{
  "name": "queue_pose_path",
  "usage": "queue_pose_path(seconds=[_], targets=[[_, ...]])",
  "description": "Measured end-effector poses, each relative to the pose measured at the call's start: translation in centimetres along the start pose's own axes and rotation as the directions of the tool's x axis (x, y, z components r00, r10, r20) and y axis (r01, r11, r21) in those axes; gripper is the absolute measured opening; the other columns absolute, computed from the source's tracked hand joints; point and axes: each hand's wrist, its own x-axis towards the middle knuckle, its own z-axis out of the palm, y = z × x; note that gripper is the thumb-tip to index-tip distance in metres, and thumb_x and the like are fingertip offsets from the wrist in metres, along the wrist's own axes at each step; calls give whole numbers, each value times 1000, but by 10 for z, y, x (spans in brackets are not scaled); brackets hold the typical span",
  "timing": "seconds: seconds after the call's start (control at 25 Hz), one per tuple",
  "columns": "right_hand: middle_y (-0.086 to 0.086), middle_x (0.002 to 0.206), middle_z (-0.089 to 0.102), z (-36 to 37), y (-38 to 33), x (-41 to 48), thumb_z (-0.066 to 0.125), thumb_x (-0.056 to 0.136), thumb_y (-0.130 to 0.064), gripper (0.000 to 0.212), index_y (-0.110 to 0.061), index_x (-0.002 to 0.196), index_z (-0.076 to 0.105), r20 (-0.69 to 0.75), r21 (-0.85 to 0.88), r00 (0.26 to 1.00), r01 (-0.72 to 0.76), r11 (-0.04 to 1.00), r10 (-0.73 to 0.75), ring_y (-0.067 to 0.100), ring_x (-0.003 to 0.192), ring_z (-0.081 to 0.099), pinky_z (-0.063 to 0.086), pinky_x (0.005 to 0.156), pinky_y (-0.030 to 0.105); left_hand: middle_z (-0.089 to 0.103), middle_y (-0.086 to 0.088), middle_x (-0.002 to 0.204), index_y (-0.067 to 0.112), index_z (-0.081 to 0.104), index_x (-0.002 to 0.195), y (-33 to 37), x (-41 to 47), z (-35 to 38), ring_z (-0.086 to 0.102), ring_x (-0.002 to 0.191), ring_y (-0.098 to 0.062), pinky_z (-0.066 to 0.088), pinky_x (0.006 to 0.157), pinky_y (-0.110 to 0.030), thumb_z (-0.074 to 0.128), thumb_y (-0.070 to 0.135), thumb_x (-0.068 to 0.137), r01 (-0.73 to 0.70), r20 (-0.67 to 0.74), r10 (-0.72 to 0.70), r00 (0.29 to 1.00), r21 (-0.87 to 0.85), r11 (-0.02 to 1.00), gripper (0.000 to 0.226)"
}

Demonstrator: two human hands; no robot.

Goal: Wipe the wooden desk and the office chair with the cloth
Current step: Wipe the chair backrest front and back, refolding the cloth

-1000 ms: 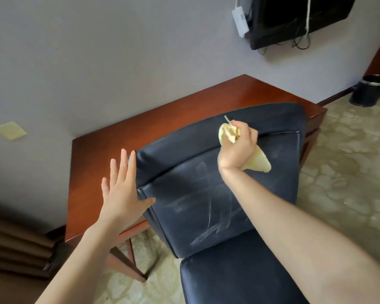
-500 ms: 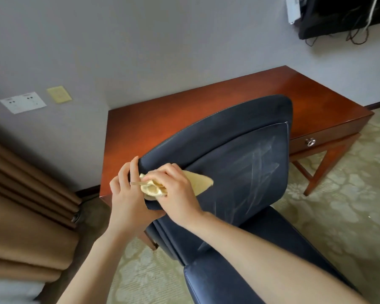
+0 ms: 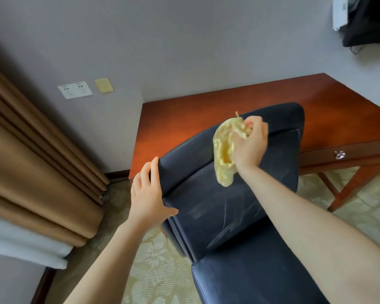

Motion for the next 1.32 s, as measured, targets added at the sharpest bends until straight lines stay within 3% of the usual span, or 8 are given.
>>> queue_pose_path(seconds=[0.2,0.4,0.6,0.8,0.92,1.08,1.16,1.32], targets=[[-2,110,52,-7,15,52,58,90,-18,10,-21,99,58,-87,-60,992,-97,993,92,11,82,50,32,59,21,5,4,153,22,-9,150,3,-1,-9,9,141,-24,24,113,-44,87,34,55,62,34,-63,997,24,998,135],[2,114,56,1,13,60,57,91,-16,16,-17,104,66,-129,17,987,-93,996,94,20,100,56,42,68,26,2,7,153,24,-10,149,10,2,-8,5,142,-23,23,114,-40,84,23,58,102,46,-102,994,-2,995,132],[5,112,63,28,-5,-9,64,82,-1,26,-9,106,70,-3,83,984,178,981,-179,28,101,52,44,85,34,-1,19,144,25,-9,149,7,2,2,7,135,-21,28,111,-42,84,20,54,126,11,-126,992,-31,992,134],[8,113,66,48,-5,-85,68,81,3,32,-6,112,69,225,254,715,613,748,-662,24,108,57,44,97,36,12,7,141,13,8,148,6,8,12,18,122,-21,35,102,-56,93,33,31,23,-126,-22,992,13,1000,146],[9,116,65,50,2,-85,61,82,10,37,-4,115,67,263,223,590,733,643,-763,25,113,54,44,99,39,25,-11,136,2,22,139,4,13,18,27,115,-28,41,89,-58,93,37,15,-77,-256,94,962,75,994,147],[5,116,66,38,23,-55,55,92,1,30,-11,116,68,266,63,389,906,419,-882,20,109,51,49,91,39,30,-18,142,5,15,147,3,16,25,34,119,-42,30,102,-51,92,44,28,40,-156,-35,987,24,999,147],[4,114,67,25,36,-45,55,91,-4,30,-15,115,69,305,-8,444,886,464,-842,19,105,48,50,84,39,25,-14,146,8,12,149,5,18,25,32,121,-43,28,105,-51,91,41,35,67,-126,-65,990,18,998,143],[3,123,57,-8,70,-19,57,85,-7,42,-30,119,64,446,-85,709,641,763,-546,18,109,41,44,92,36,12,-6,149,15,0,150,14,16,19,24,128,-37,25,109,-52,89,38,44,110,-83,-103,991,83,990,140]])
